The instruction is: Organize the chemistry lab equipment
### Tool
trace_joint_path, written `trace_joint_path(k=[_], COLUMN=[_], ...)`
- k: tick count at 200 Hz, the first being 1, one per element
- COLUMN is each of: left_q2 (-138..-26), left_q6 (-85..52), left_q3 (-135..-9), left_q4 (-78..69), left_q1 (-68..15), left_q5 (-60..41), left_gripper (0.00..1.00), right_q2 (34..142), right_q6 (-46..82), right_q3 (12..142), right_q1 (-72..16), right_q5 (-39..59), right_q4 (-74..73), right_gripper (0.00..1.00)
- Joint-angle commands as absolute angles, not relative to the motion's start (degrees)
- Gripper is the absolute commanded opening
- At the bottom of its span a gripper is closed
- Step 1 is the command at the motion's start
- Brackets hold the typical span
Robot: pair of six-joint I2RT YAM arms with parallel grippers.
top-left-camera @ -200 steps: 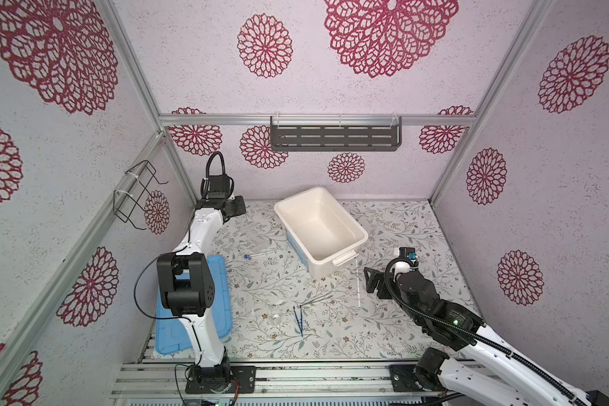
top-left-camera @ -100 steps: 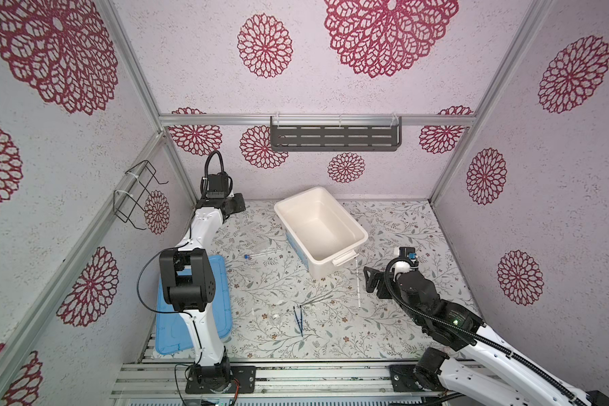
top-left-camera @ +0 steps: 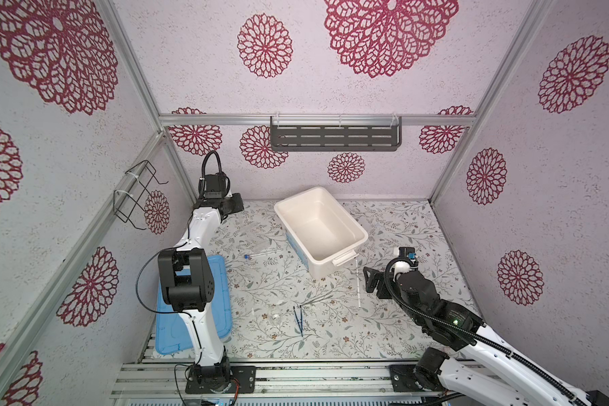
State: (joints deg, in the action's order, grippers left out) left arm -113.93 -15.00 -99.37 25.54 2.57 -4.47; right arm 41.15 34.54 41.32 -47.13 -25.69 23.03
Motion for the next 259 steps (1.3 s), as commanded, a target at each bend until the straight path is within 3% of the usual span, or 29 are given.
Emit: trace_joint_path(k=[1,259], left_q2=[-113.7,-111.5], left_q6=[-13.9,-15.7], left_q3=[-99.2,-95.9], left_q4=[26.1,23.2], left_q1=[2.8,2.7], left_q5=[-4.2,-3.9], left_gripper=[0.14,0.13], right_q2=[40.4,41.5], right_q6=[34.3,35.2], right_q3=[42.7,41.0], right_q1=[-46.9,-46.9], right_q5=[-26.2,-25.2], right_q4=[21.7,18.7], right_gripper=[0.99,0.99])
